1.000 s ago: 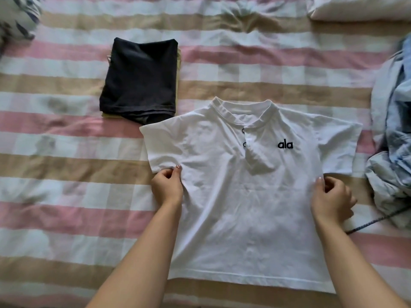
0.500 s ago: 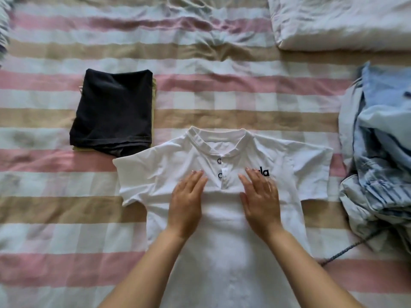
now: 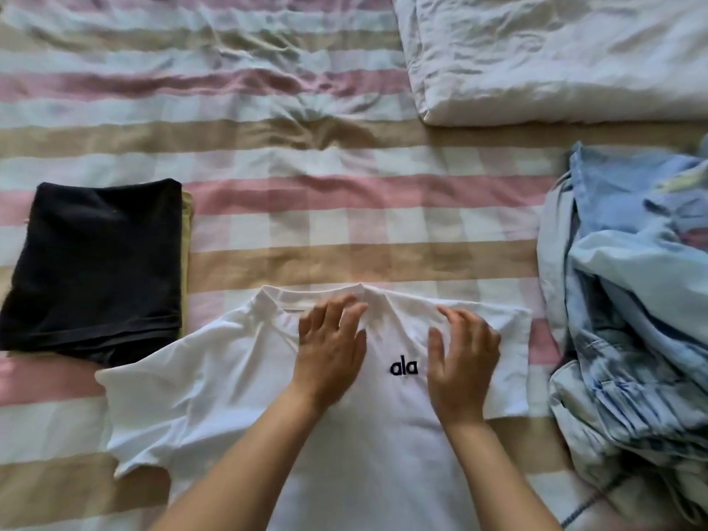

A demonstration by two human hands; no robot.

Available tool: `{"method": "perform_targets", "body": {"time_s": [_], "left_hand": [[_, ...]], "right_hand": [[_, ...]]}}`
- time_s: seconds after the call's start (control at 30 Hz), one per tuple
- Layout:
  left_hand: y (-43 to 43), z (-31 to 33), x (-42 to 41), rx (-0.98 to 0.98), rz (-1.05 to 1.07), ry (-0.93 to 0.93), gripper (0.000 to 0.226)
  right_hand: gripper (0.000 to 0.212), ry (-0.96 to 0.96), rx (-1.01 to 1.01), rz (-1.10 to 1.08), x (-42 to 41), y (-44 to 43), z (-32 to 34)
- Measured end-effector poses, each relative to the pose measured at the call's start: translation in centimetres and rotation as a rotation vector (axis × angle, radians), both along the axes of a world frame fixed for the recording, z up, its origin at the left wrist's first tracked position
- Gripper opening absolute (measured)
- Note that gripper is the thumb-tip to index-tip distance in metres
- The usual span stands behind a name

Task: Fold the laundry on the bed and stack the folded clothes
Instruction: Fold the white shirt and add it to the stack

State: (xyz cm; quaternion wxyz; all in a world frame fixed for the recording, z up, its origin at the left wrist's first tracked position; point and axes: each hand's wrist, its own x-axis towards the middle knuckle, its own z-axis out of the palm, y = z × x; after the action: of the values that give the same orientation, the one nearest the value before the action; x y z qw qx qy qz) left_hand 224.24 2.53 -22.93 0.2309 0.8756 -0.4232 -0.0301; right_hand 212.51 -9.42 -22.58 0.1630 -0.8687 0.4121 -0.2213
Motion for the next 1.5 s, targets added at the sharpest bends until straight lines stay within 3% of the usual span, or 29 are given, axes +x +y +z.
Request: {"method": "perform_targets", "body": {"time_s": [0.1,0.27,0.4,0.47,0.53,0.6,0.83,0.93,1.0,1.1,1.17,1.23,1.33,1.4,1.5], "left_hand": [[-3.8,-0.5,-0.1,0.038,0.122,0.134,0.044],[-5.6,-0.8,2.9,-0.13,0.323,0.314,0.043],[-6.1,0.2,2.8,-0.206,0.352,0.14,0.043],[-7.0,0.6,0.5,-0.288,0.173,0.085,0.035],[-8.6,0.9,-2.5,-0.295,-0.094,0.281,0.031],[-10.1,0.6,-4.6,-0.241,-0.185,0.518,0.03],[-12.4,0.1,-4.8,-0.323,0.174,1.169,0.018],[-11.8,1.2,-2.7,-0.436,0.314,1.613,0.04],[-10.5,1.7,-0.7,-0.372,0.318,1.676,0.054],[-8.2,2.8,1.1,-0.182,0.21,1.459,0.045],[-7.2,2.9,1.3,-0.059,0.109,1.023,0.025],[-6.7,2.6,0.5,-0.08,0.062,0.468,0.023],[-6.6,1.6,-2.2,-0.141,-0.278,0.053,0.035],[-6.5,0.2,-3.5,0.104,-0.463,-0.049,0.044],[-6.4,-2.2,-2.9,0.369,-0.353,0.037,0.056]], "right_hand": [[0.056,0.069,0.078,-0.334,-3.1,-2.4,-0.2],[0.065,0.175,0.149,-0.482,-4.9,-4.3,-0.5],[0.05,0.338,0.223,-0.494,-6.0,-5.0,-0.3],[0.045,0.43,0.273,-0.463,-6.5,-5.1,0.0],[0.039,0.452,0.303,-0.431,-6.8,-5.2,0.2],[0.033,0.395,0.316,-0.413,-7.0,-5.3,0.5],[0.015,-0.026,0.284,-0.327,-6.8,-2.6,3.0],[0.016,-0.025,0.078,-0.083,-5.9,0.2,3.6],[0.017,0.042,0.01,0.101,-5.2,2.1,3.3],[0.021,0.09,0.011,0.321,-4.7,4.2,2.2],[0.026,0.073,0.01,0.357,-4.7,4.5,1.5],[0.037,0.087,0.013,0.265,-4.7,4.5,0.8],[0.05,0.303,0.063,0.139,-4.5,4.1,-0.4],[0.054,0.432,0.072,0.078,-4.6,4.1,-1.4],[0.064,0.494,0.05,0.095,-5.8,4.2,-2.6]]}}
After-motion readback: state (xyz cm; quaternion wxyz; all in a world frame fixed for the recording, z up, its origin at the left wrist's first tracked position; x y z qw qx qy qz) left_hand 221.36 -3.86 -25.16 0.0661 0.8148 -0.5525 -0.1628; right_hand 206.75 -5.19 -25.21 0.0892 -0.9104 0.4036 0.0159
